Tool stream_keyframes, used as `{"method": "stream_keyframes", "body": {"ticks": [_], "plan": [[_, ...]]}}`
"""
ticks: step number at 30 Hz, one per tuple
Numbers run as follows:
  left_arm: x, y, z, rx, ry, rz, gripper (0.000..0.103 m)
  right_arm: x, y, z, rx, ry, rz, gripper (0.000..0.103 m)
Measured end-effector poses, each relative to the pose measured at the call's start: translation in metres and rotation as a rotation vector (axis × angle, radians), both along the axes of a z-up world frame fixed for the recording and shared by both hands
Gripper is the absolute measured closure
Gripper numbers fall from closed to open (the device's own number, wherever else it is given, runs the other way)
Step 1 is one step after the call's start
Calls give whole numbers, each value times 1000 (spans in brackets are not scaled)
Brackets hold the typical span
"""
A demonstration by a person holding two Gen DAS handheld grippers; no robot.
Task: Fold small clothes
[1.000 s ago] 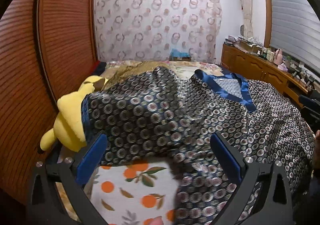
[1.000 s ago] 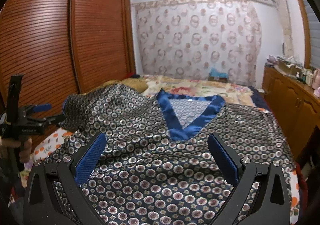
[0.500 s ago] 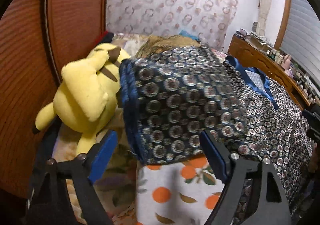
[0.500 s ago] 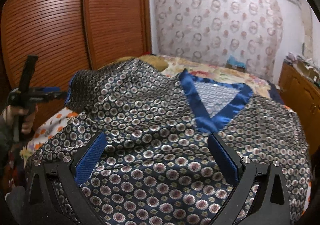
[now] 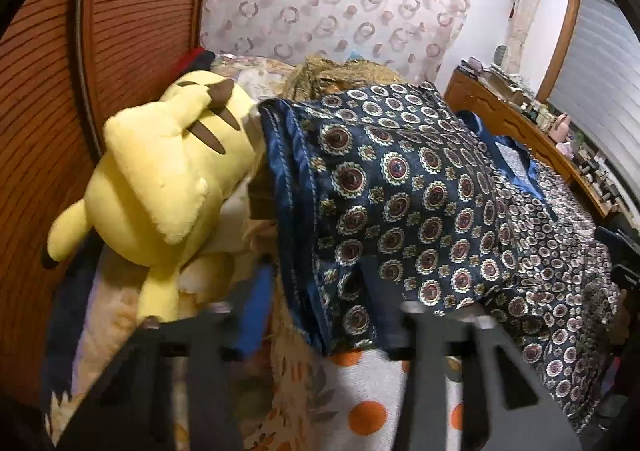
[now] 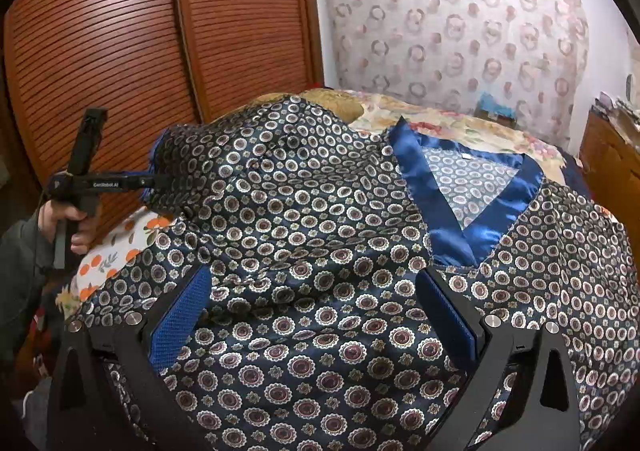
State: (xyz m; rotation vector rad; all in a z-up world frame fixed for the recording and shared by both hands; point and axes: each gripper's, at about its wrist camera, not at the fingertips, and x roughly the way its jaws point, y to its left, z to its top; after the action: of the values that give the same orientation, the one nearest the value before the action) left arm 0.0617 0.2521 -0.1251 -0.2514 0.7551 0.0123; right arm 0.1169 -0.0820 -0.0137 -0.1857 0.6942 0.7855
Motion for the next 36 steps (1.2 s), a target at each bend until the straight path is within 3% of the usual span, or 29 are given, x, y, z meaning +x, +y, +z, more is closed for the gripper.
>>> {"method": "stream_keyframes", "body": {"ticks": [2, 4, 8, 16, 23, 32, 34, 36], "plan": [[1, 2, 0, -7, 10, -7, 79, 0, -2, 0, 5, 6, 1, 0], [1, 4, 2, -15, 5, -13, 95, 1, -2, -1, 0, 7, 5, 0], [-3, 3, 12, -12, -15, -20, 103, 1, -6, 0, 2, 7, 1, 0], [-18, -45, 76, 49, -149, -104, 103, 5, -16, 1, 19, 7, -27, 0], [17, -111, 128, 82, -226, -245, 103, 9, -36, 7, 41, 2, -70, 0], [46, -193, 141, 161, -199, -372, 101, 13, -68, 6, 58, 10, -135, 0], [48, -192, 137, 128, -172, -380, 98, 14, -73, 6, 58, 11, -143, 0], [46, -190, 134, 125, -156, -361, 75, 14, -77, 8, 58, 7, -149, 0]]}}
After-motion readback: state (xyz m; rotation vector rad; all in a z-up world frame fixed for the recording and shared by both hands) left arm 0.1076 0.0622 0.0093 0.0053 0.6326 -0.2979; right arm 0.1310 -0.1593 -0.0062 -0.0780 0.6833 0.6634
